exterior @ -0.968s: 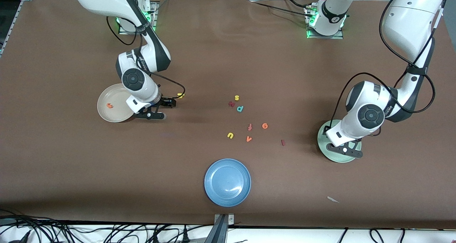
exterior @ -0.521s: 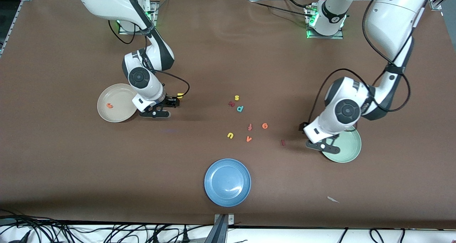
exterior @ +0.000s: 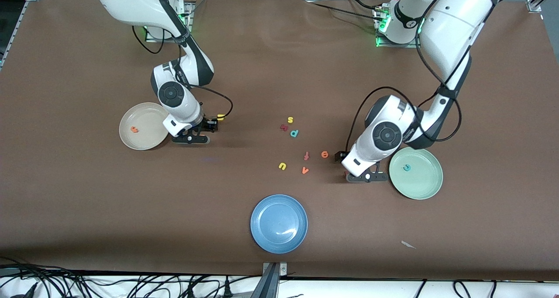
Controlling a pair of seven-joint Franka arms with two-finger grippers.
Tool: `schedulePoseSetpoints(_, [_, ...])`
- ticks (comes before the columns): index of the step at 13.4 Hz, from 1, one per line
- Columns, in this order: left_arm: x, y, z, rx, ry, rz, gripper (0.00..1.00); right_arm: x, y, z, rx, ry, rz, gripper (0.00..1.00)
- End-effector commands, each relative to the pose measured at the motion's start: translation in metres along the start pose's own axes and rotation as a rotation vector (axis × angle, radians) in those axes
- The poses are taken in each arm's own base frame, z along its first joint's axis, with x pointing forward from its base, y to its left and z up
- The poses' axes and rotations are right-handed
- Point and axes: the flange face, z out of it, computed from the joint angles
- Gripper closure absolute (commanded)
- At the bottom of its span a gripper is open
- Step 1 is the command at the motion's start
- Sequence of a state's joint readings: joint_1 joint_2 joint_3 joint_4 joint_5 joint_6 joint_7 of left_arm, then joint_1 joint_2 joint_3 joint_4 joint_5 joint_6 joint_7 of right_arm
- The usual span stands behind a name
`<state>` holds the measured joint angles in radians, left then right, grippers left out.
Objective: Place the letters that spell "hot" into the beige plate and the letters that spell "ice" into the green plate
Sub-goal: 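Grasp the blue o with the right gripper while the left gripper reaches the pink l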
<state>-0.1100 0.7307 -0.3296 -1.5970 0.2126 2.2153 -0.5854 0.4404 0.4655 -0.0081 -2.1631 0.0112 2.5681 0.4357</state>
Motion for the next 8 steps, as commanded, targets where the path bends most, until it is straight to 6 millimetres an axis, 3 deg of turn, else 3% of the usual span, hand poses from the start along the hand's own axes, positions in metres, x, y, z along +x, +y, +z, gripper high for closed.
schedulePoseSetpoints(1, [0.021,0.006,0.002,-0.036,0.0,-0.07,0.0,-0.004,-0.002,0.001,0.015,0.002,0.02,0.33])
schedulePoseSetpoints(5, [0.033,0.005,0.015,-0.049,-0.001,-0.088,0.01,-0.007,-0.007,0.002,0.019,0.0,0.025,0.35])
schedulePoseSetpoints(8, [0.034,0.006,0.022,-0.056,0.003,-0.088,0.04,-0.007,-0.007,0.004,0.018,-0.002,0.025,0.42])
